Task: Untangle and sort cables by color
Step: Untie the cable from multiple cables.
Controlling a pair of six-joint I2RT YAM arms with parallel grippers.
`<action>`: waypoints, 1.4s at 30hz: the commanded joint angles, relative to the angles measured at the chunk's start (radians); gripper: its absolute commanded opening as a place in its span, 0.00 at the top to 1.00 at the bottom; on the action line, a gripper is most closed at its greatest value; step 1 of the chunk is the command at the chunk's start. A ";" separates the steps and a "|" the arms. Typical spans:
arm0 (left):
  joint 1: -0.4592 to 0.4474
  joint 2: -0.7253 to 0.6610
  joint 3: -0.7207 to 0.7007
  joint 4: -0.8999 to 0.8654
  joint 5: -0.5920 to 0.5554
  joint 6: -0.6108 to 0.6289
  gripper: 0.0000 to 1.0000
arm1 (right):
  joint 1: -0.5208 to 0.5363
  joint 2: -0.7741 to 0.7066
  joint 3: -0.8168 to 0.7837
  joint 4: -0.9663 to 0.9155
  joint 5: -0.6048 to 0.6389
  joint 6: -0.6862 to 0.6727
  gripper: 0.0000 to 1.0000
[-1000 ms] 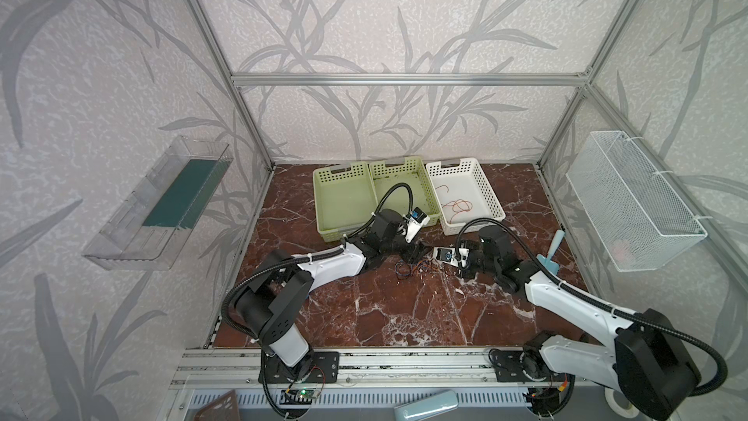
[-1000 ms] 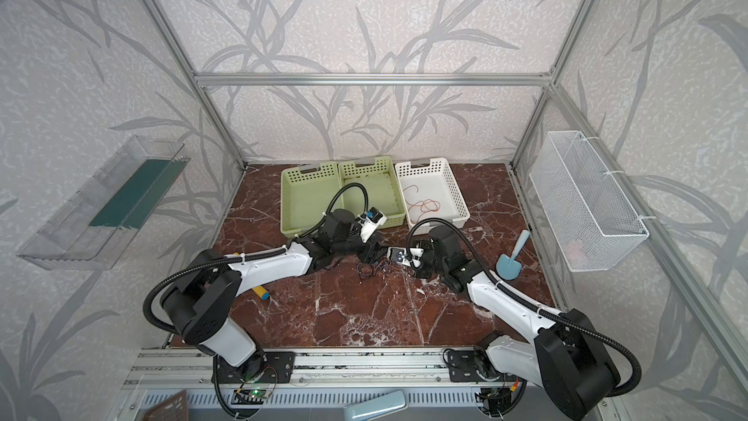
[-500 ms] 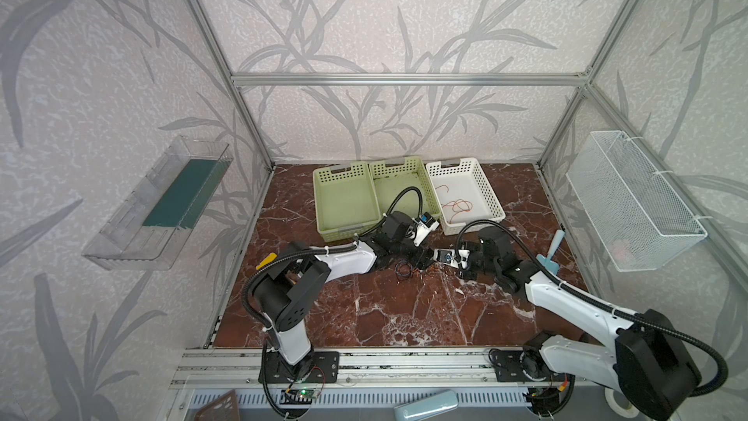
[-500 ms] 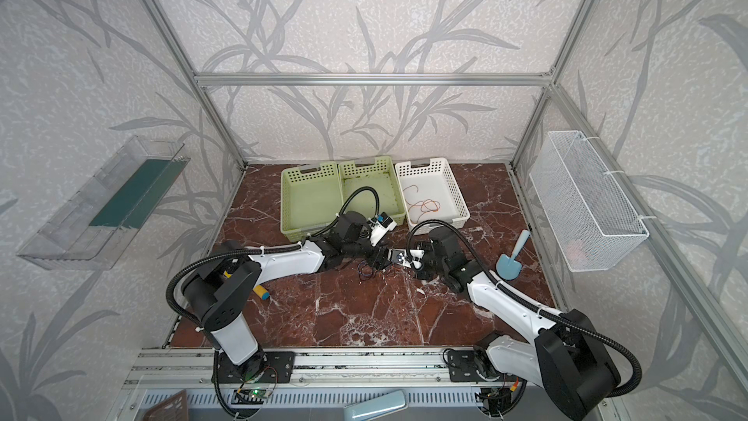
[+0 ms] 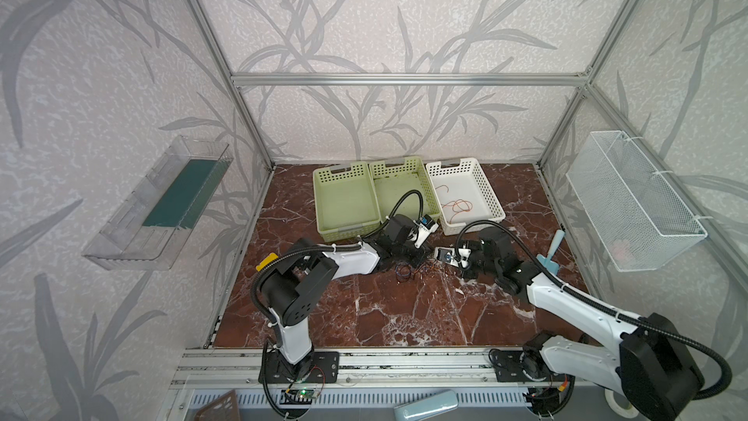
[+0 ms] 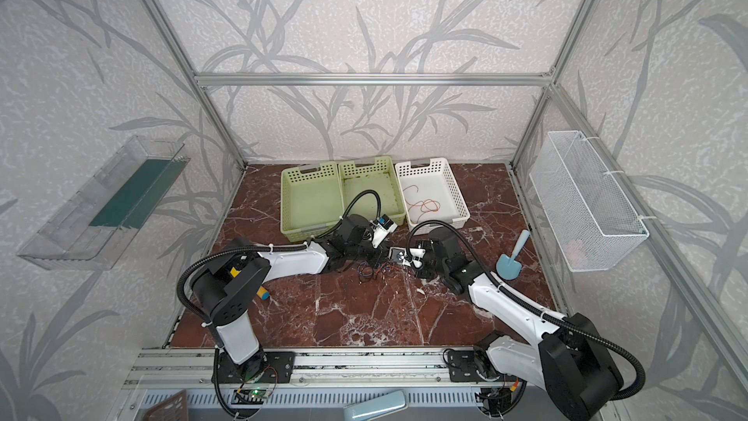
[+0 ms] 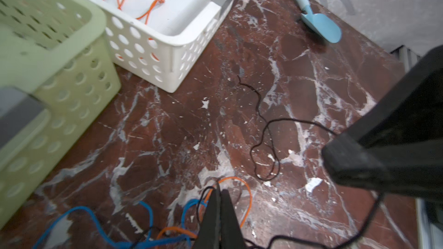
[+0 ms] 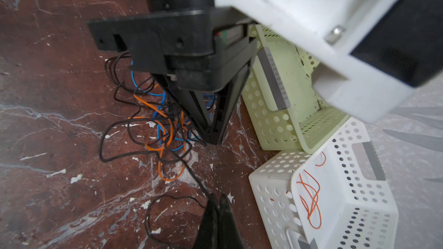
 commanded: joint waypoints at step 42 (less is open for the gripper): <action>-0.040 -0.091 -0.130 0.220 0.115 0.311 0.57 | -0.027 -0.054 0.042 -0.005 -0.071 -0.125 1.00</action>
